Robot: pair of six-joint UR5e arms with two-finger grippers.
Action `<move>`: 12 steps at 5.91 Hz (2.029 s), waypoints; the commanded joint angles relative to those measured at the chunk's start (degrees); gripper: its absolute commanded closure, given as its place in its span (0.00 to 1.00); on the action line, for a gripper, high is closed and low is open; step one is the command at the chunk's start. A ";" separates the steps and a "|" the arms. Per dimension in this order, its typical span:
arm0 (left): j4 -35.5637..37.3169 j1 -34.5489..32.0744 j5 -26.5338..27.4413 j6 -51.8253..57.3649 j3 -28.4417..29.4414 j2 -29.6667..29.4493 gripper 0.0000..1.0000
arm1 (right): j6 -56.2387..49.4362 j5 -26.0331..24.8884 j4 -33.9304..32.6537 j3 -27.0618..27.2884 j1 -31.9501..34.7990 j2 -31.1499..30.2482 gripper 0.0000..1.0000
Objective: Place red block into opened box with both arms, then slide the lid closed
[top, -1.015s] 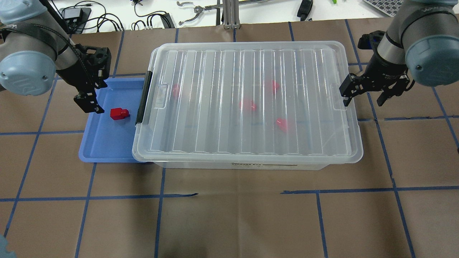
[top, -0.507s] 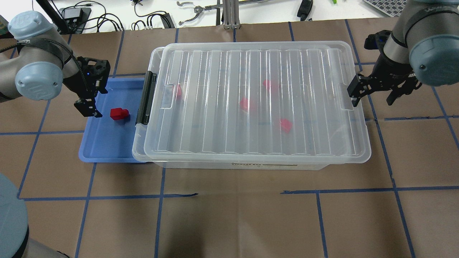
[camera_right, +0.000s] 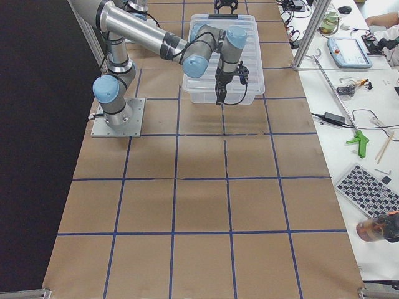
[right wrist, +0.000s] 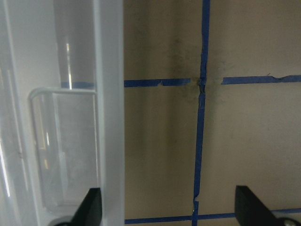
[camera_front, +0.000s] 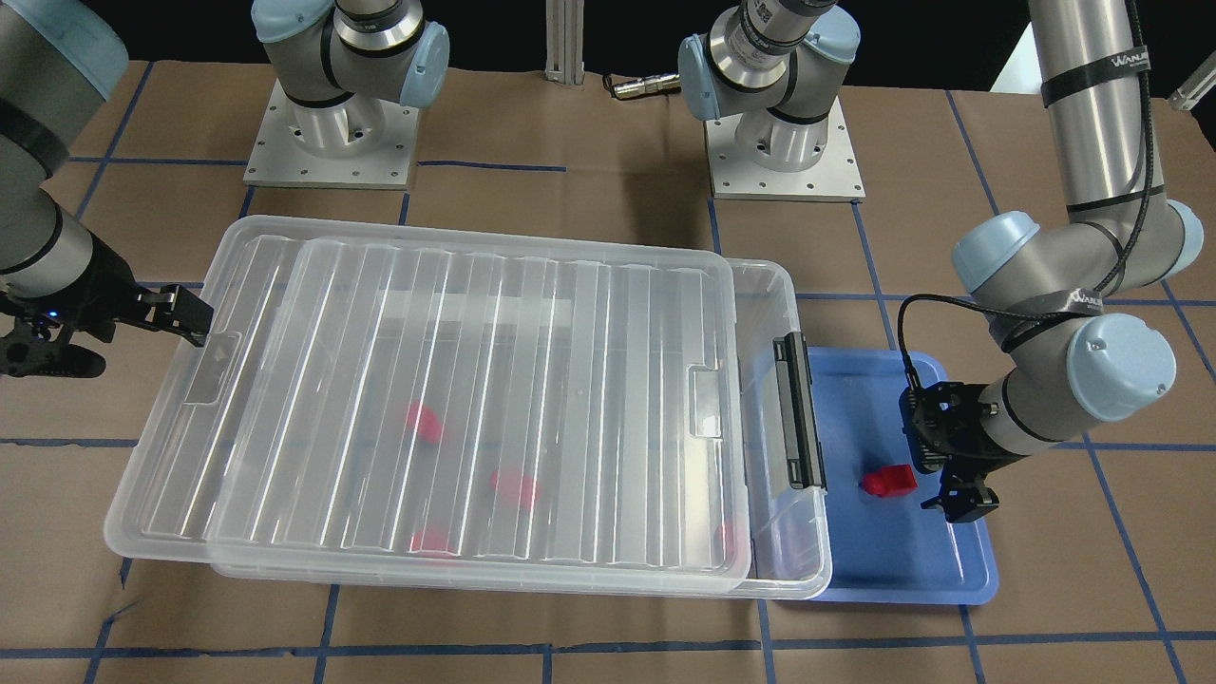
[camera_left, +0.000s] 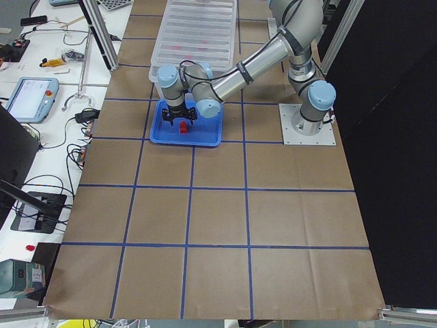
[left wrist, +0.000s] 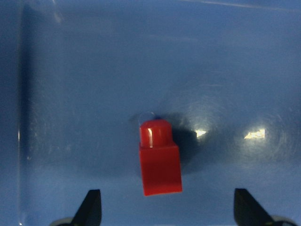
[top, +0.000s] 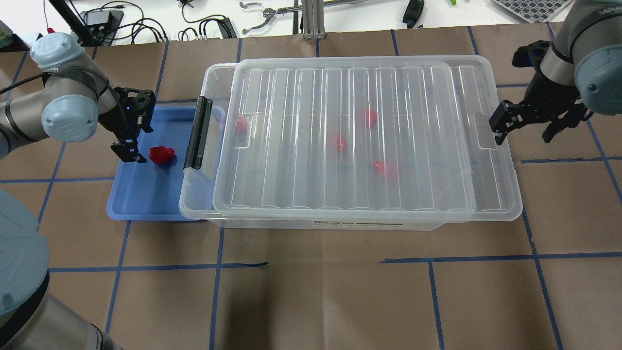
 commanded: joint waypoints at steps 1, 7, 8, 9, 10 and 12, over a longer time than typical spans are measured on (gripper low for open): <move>0.32 0.03 -1.12 -0.56 0.35 -1.37 0.02 | -2.70 -2.38 -0.13 0.00 -2.48 0.07 0.00; 3.22 -0.50 -0.94 -0.64 -0.18 -3.57 0.87 | -4.64 -6.45 -2.51 0.00 -6.61 0.16 0.00; 3.22 -0.50 -0.86 -0.56 0.43 -2.96 0.95 | -4.73 -6.53 -2.51 0.00 -6.70 0.16 0.00; 2.18 -0.50 -0.86 -0.56 1.13 -1.65 0.96 | -5.43 -6.54 -2.59 -0.17 -6.96 0.16 0.00; -1.49 -0.67 -0.86 -0.64 1.31 2.37 0.96 | -7.87 -6.62 -4.16 0.00 -7.84 0.16 0.00; -11.84 -1.29 -2.08 -4.66 1.31 11.77 0.96 | -10.43 -6.54 -4.62 -0.18 -10.38 0.16 0.00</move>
